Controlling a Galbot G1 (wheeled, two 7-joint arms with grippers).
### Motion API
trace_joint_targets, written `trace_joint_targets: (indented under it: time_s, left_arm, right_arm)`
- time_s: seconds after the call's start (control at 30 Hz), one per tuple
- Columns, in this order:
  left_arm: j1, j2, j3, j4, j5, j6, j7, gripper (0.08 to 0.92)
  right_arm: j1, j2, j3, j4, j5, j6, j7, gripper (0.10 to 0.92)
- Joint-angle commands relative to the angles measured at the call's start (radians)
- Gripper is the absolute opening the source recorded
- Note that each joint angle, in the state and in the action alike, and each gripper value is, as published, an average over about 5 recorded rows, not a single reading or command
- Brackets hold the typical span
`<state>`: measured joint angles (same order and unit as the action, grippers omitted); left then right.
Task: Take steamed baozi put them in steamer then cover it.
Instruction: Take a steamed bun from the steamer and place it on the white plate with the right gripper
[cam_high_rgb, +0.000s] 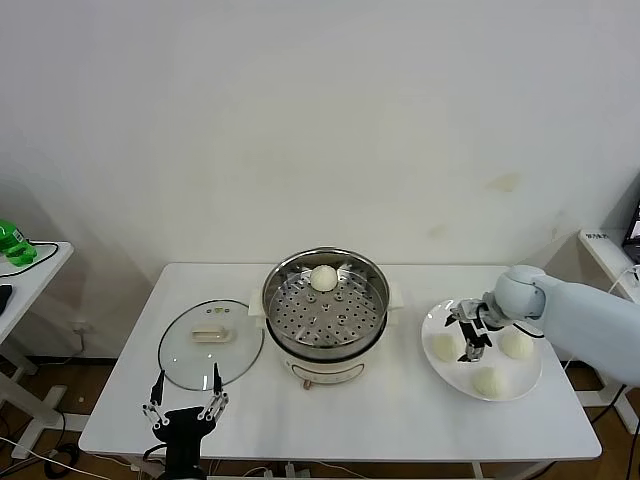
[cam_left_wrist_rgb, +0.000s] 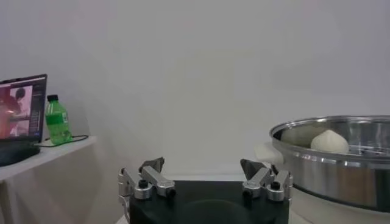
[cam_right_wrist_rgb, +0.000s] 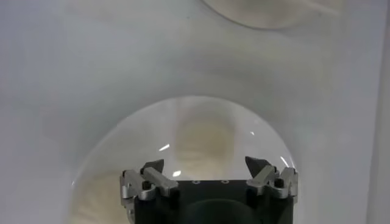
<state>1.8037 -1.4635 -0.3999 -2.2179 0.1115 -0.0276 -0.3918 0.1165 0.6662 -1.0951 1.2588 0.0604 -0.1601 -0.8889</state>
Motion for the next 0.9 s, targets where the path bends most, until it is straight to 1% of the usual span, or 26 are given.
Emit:
trace_joint_targets:
  time_s: [0.03, 0.1, 0.2, 0.5, 0.57, 0.9]
  left_arm:
    - [0.0, -0.001, 0.001, 0.0, 0.0, 0.0, -0.001, 0.823]
    - [-0.001, -0.001, 0.001, 0.001, -0.001, 0.0, -0.001, 0.823]
    - [-0.002, -0.002, 0.0, 0.003, -0.001, 0.0, -0.001, 0.823]
    - [0.0, -0.002, 0.002, -0.001, -0.001, -0.002, -0.002, 0.823]
    - [0.002, -0.001, 0.001, -0.004, -0.001, -0.003, -0.002, 0.823]
    - [0.015, -0.001, 0.0, -0.015, 0.003, -0.004, -0.003, 0.823]
  right_arm:
    - [-0.043, 0.043, 0.036, -0.052, -0.013, -0.006, -0.003, 0.822]
    - [-0.047, 0.049, 0.041, -0.06, -0.023, -0.007, -0.004, 0.817]
    - [-0.05, 0.051, 0.045, -0.068, -0.034, -0.007, -0.009, 0.784]
    - [-0.069, 0.055, 0.06, -0.08, -0.044, -0.009, -0.011, 0.613]
    - [-0.07, 0.054, 0.06, -0.078, -0.044, -0.009, -0.011, 0.587]
    - [-0.033, 0.027, 0.067, -0.053, -0.026, -0.01, -0.016, 0.569]
